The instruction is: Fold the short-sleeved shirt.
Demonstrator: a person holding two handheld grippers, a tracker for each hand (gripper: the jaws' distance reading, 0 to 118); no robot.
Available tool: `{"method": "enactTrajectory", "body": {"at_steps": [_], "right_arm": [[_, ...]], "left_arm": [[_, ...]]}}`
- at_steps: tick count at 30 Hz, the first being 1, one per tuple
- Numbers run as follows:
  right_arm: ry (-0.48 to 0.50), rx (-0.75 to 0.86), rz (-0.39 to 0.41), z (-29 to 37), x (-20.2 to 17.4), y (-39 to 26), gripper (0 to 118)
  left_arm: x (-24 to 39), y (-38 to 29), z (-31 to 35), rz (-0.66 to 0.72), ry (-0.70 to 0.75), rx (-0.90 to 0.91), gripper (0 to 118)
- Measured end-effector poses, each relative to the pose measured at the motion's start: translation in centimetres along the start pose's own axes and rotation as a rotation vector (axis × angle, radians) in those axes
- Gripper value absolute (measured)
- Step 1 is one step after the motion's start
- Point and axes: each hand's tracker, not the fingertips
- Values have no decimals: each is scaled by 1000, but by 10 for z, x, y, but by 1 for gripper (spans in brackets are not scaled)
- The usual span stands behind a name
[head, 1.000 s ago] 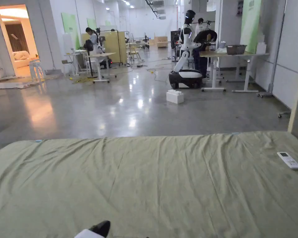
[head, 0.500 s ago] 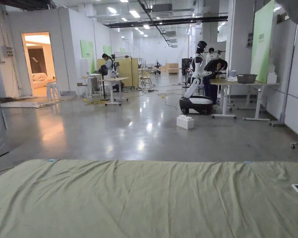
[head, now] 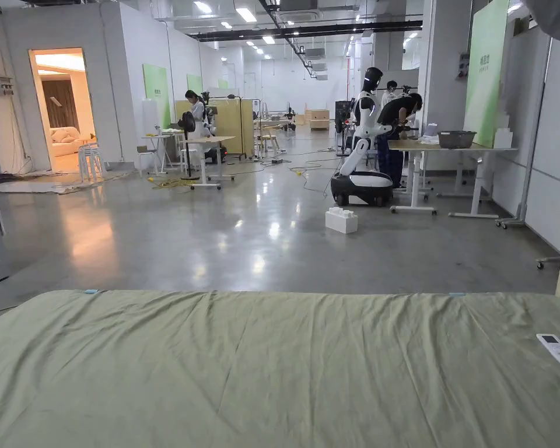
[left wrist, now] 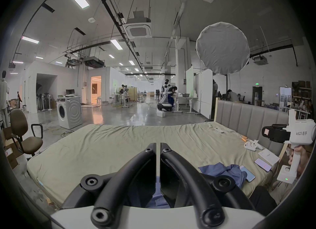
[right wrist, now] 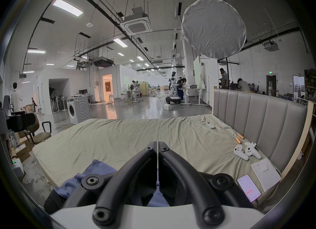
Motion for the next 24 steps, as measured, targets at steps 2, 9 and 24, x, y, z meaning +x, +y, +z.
{"method": "enactTrajectory", "body": {"at_steps": [2,9,24], "right_arm": [[6,-5,-8,-1,1,-1,2],[-2,-40,-23,-6,7,-11,2],[-91,-340,-74,-31,45,-79,2]], "left_arm": [[0,-1,-2,2,0,-4,3],[-4,-11,-26,66,-14,-61,3],[-49,-153,-297,16,-108,-601,56]]}}
